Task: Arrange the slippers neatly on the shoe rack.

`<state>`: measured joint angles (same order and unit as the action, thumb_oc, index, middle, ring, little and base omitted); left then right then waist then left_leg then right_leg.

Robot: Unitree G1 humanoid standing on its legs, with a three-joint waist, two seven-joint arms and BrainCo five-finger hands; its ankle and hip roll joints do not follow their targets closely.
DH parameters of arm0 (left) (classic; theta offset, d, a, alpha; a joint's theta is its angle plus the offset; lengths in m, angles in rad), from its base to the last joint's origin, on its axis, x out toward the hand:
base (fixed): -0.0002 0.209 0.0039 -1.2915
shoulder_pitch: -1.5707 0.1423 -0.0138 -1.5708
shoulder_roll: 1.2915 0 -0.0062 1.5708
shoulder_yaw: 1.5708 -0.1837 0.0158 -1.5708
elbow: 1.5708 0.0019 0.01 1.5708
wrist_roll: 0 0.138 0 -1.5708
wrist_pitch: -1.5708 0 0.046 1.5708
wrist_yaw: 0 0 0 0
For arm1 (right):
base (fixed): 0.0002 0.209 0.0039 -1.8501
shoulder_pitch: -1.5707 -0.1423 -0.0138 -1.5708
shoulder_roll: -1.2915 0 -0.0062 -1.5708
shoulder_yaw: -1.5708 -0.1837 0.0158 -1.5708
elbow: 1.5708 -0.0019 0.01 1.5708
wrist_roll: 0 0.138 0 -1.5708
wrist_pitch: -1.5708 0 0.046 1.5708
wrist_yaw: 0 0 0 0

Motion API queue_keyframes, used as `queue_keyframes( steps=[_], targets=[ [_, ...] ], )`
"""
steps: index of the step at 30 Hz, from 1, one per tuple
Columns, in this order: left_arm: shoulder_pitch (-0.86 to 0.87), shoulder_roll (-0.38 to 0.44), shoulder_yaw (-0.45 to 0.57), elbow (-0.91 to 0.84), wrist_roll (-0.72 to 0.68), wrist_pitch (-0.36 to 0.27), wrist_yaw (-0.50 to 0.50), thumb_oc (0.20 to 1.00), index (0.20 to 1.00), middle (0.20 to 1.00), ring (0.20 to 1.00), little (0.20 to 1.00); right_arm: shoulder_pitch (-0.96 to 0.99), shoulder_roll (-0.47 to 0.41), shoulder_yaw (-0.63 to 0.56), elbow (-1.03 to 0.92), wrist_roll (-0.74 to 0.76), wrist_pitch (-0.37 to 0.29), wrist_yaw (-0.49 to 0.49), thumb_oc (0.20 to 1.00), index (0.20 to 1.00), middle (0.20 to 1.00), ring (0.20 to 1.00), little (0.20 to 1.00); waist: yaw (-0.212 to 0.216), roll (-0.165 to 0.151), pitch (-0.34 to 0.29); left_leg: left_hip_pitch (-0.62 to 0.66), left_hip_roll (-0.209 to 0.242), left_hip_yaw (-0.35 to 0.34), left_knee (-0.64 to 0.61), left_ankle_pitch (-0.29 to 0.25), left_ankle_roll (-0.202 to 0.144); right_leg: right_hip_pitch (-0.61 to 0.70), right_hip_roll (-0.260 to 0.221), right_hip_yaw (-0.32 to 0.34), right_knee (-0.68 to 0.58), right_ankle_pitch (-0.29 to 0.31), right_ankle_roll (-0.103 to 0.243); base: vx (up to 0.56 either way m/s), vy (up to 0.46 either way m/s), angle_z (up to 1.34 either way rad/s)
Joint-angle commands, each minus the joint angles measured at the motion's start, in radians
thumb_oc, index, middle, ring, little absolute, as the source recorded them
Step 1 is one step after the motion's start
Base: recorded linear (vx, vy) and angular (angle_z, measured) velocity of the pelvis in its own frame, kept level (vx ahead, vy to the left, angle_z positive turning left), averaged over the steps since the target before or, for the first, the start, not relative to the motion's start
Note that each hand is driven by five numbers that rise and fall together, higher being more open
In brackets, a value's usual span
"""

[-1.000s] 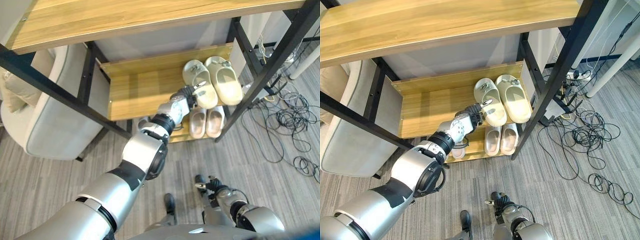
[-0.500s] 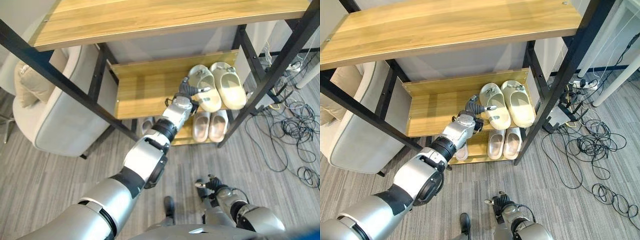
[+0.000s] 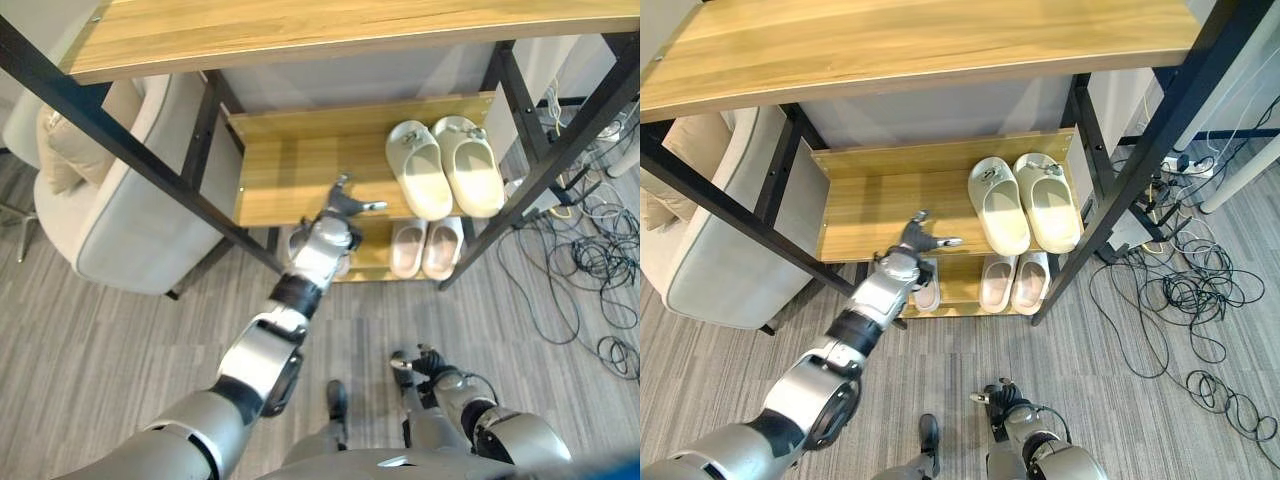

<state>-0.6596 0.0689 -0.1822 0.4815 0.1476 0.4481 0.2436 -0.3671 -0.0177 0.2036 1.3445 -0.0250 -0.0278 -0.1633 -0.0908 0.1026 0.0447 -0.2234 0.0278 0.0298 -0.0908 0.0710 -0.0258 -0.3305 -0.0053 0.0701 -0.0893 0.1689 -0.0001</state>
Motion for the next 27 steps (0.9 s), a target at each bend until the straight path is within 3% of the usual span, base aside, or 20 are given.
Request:
queue_keyframes(
  steps=[1,7,14,18,22,23,24,25,27],
  targets=[
    [0.130,0.113,0.051,-0.152,0.094,-0.040,-0.013,1.000,1.000,1.000,1.000,1.000,-0.013,0.029,-0.057,0.061,0.002,0.007,0.002,1.000,1.000,1.000,1.000,1.000,0.058,-0.005,-0.066,0.000,0.011,-0.018,0.004,0.034,-0.030,0.090,0.035,0.037,0.046,-0.112,-0.025,0.02,-0.012,0.10],
    [0.250,0.117,0.110,-0.264,0.077,-0.047,-0.026,1.000,1.000,1.000,1.000,1.000,0.017,0.050,-0.046,0.082,-0.008,0.010,0.000,1.000,1.000,1.000,1.000,1.000,0.071,-0.013,-0.091,0.015,0.010,-0.023,0.004,0.032,-0.030,0.116,0.030,0.028,0.033,-0.115,-0.023,0.02,0.007,0.06],
    [0.521,0.128,0.185,-0.387,0.095,0.042,-0.138,1.000,1.000,1.000,1.000,1.000,0.074,0.068,0.000,0.099,-0.035,0.011,-0.009,1.000,1.000,1.000,1.000,1.000,0.093,-0.035,-0.123,0.037,0.009,-0.034,0.004,0.027,-0.032,0.158,0.026,0.010,0.022,-0.123,-0.018,0.03,0.014,0.06],
    [0.615,0.142,0.192,-0.384,0.116,0.056,-0.152,1.000,1.000,1.000,1.000,1.000,0.065,0.057,-0.021,0.055,-0.027,0.003,-0.027,1.000,1.000,1.000,1.000,1.000,0.102,-0.045,-0.136,0.049,0.007,-0.037,0.004,0.021,-0.031,0.177,0.022,0.004,0.011,-0.122,-0.016,0.01,0.025,0.01],
    [0.702,0.104,0.248,-0.244,0.050,0.077,-0.061,1.000,1.000,1.000,1.000,1.000,0.060,0.019,-0.045,-0.025,-0.034,0.010,-0.063,1.000,1.000,1.000,1.000,1.000,0.106,-0.059,-0.152,0.064,0.005,-0.044,0.004,0.018,-0.031,0.202,0.022,-0.010,0.009,-0.130,-0.011,0.02,0.032,0.04],
    [0.725,0.123,0.247,-0.134,0.075,0.061,0.000,1.000,1.000,1.000,1.000,1.000,0.084,0.008,-0.049,-0.046,-0.039,0.018,-0.060,1.000,1.000,1.000,1.000,1.000,0.105,-0.067,-0.161,0.074,0.005,-0.046,0.004,0.014,-0.031,0.216,0.020,-0.017,0.009,-0.134,-0.011,0.03,0.033,0.09],
    [0.724,0.123,0.246,-0.132,0.074,0.060,0.002,1.000,1.000,1.000,1.000,1.000,0.085,0.008,-0.049,-0.047,-0.039,0.018,-0.060,1.000,1.000,1.000,1.000,1.000,0.104,-0.067,-0.161,0.075,0.005,-0.047,0.004,0.014,-0.030,0.217,0.020,-0.017,0.008,-0.134,-0.011,0.04,0.042,0.14],
    [0.727,0.134,0.242,0.017,0.072,0.016,0.075,1.000,1.000,1.000,1.000,1.000,0.113,0.006,-0.042,-0.063,-0.056,0.018,-0.066,1.000,1.000,1.000,1.000,1.000,0.102,-0.077,-0.169,0.086,0.003,-0.052,0.004,0.009,-0.028,0.230,0.017,-0.024,0.008,-0.138,-0.008,0.03,0.037,0.16],
    [0.726,0.136,0.240,0.087,0.067,-0.008,0.104,1.000,1.000,1.000,1.000,1.000,0.126,0.006,-0.038,-0.068,-0.063,0.016,-0.070,1.000,1.000,1.000,1.000,1.000,0.101,-0.081,-0.173,0.091,0.003,-0.054,0.004,0.006,-0.028,0.234,0.016,-0.026,0.007,-0.141,-0.007,0.02,0.043,0.15]
  ],
)
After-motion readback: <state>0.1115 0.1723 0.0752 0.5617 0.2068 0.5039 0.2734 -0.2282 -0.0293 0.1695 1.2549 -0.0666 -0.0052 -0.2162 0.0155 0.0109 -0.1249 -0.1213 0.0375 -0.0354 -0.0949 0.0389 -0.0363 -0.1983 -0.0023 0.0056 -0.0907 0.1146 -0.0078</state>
